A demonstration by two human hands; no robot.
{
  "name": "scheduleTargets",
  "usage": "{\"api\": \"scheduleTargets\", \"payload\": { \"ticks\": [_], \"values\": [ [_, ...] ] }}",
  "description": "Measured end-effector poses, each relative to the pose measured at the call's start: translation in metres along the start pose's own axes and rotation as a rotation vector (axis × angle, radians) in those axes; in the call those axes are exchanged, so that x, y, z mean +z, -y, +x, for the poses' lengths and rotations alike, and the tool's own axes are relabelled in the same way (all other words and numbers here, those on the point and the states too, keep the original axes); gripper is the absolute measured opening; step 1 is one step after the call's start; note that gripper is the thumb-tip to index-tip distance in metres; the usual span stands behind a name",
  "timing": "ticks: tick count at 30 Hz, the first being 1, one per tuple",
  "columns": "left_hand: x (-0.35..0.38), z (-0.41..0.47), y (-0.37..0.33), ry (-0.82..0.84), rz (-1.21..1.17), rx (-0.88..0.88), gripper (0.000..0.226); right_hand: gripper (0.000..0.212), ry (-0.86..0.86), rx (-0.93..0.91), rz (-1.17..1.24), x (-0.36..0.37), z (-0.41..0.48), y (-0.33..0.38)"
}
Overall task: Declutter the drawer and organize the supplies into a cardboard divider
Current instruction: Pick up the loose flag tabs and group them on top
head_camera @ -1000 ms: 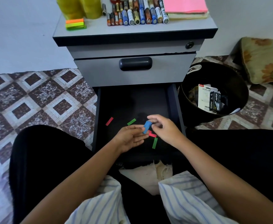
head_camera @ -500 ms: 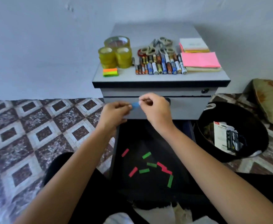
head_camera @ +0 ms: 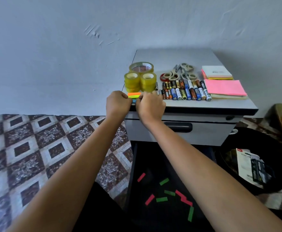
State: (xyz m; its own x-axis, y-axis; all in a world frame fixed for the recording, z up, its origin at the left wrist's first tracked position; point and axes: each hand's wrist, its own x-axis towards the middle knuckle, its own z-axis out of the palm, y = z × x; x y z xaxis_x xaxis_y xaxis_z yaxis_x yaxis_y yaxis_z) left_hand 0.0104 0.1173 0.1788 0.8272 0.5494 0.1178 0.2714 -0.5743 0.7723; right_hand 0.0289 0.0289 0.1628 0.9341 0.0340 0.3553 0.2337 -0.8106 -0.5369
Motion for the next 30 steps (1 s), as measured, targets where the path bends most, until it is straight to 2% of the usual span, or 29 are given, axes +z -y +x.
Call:
{"api": "scheduleTargets", "payload": {
  "ticks": [3,5,8,12,14,20,23,25,28,30],
  "values": [
    [0.001,-0.001,-0.002,-0.018,-0.010,-0.007,0.026,0.021,0.025,0.043,0.058,0.000,0.005,-0.002],
    [-0.002,-0.002,-0.003,-0.040,-0.038,-0.015,0.028,0.020,0.032,0.032,0.178,-0.003,0.005,-0.005],
    [-0.008,-0.012,-0.001,-0.074,-0.107,0.010,0.023,0.013,-0.017,-0.020,0.417,-0.019,-0.004,-0.016],
    [0.001,-0.056,0.011,-0.111,-0.189,0.114,0.011,0.011,0.034,0.040,0.546,-0.043,-0.040,-0.057],
    [0.023,-0.083,0.028,-0.010,-0.143,0.143,0.009,0.012,0.144,0.083,0.508,-0.041,-0.067,-0.091],
    [0.113,-0.136,0.106,0.609,0.221,-0.021,0.019,0.014,0.647,0.320,0.154,-0.001,-0.145,-0.199],
    [0.141,-0.152,0.142,0.836,0.457,-0.017,0.019,0.016,0.783,0.378,0.082,0.017,-0.175,-0.233],
    [0.150,-0.161,0.158,0.920,0.584,0.027,0.016,0.018,0.835,0.348,0.024,0.029,-0.188,-0.244],
    [0.160,-0.173,0.176,0.957,0.705,0.197,0.032,0.027,0.844,0.243,-0.073,0.052,-0.196,-0.252],
    [0.166,-0.178,0.181,0.955,0.760,0.315,0.035,0.032,0.820,0.144,-0.132,0.068,-0.197,-0.250]
  ]
}}
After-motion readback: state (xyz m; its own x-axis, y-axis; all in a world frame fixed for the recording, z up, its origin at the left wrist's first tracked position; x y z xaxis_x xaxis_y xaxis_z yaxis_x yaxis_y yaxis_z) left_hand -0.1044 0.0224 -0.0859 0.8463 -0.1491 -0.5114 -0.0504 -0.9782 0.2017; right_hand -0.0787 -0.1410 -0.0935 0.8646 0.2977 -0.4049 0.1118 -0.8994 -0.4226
